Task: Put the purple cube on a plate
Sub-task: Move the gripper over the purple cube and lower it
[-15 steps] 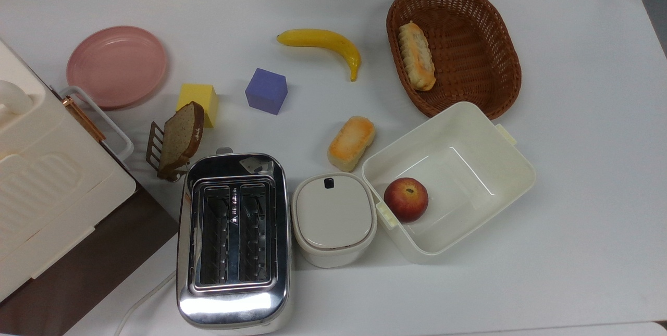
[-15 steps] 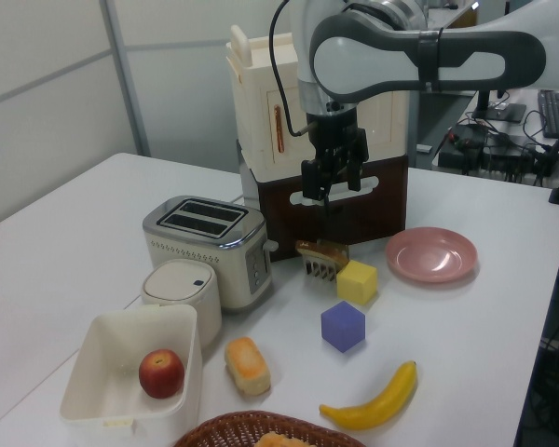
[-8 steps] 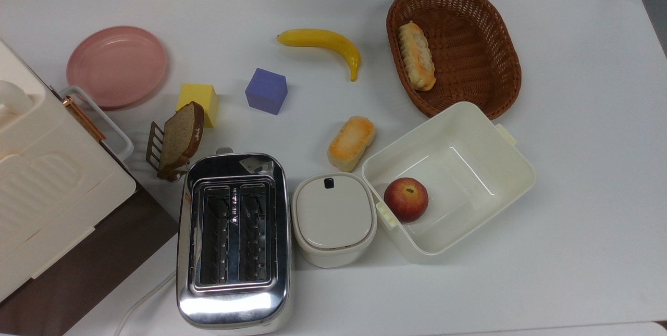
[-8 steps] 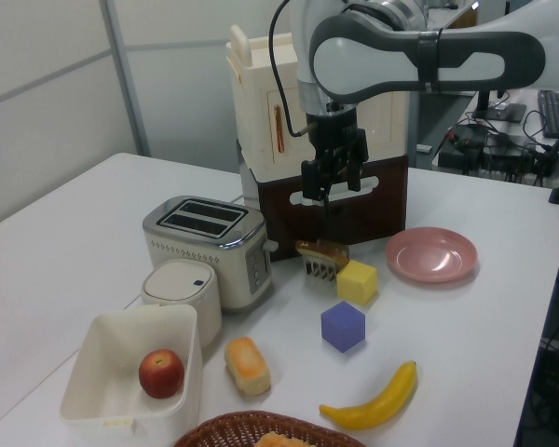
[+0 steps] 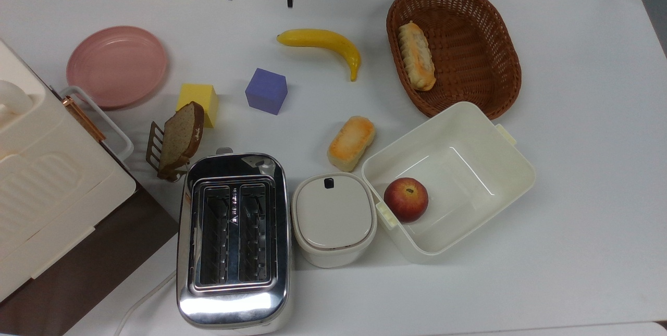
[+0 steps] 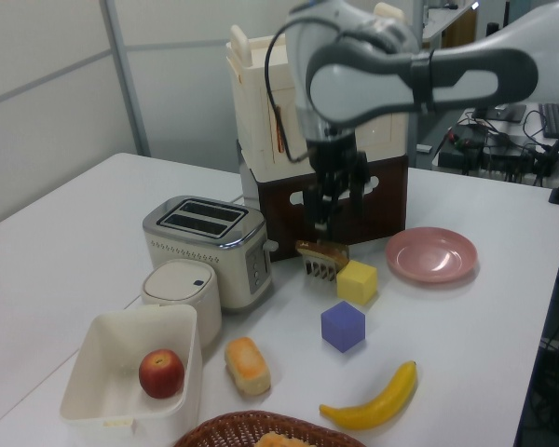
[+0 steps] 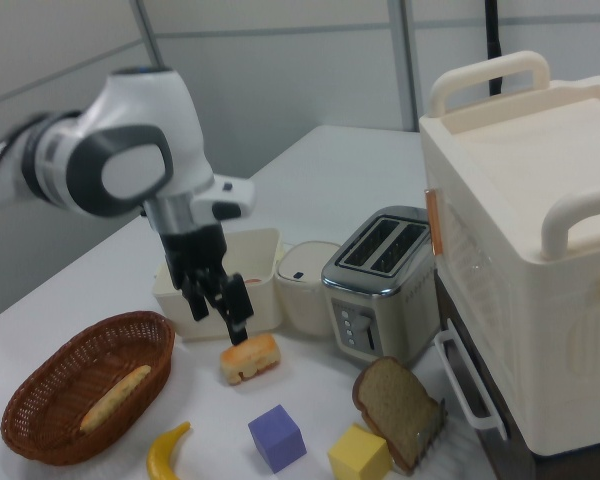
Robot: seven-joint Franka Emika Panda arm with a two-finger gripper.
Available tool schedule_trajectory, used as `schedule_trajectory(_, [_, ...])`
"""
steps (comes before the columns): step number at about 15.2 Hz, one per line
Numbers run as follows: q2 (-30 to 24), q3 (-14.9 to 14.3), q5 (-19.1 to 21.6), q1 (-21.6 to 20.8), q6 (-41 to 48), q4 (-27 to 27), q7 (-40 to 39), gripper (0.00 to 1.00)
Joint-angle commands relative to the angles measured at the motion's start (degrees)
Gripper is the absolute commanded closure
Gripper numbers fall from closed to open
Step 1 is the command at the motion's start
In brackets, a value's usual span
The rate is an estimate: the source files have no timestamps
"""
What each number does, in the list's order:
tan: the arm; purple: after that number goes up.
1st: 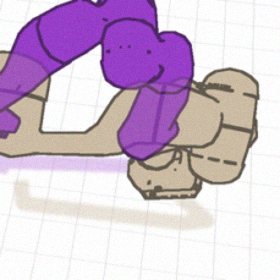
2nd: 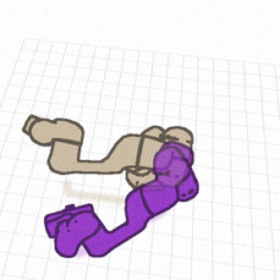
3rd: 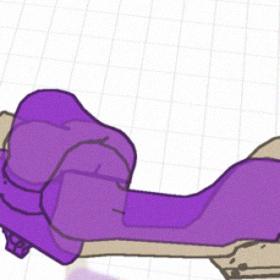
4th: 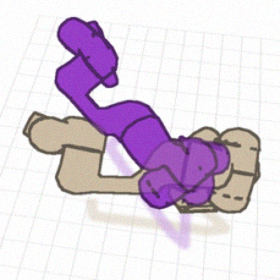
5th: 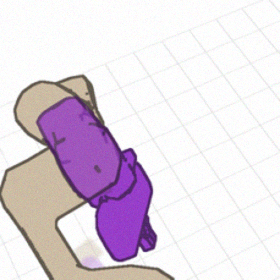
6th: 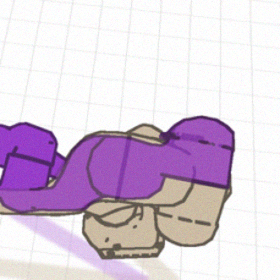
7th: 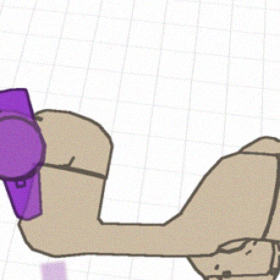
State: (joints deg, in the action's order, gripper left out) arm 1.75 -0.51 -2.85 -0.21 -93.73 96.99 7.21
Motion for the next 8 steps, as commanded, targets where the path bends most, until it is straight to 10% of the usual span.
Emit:
schedule_trajectory(1, [-5.69,-0.54,1.27,-0.05,-7.94,11.45,7.45,0.00])
schedule_trajectory(8, [-8.00,-0.45,-0.05,3.37,-26.92,25.62,7.29,0.00])
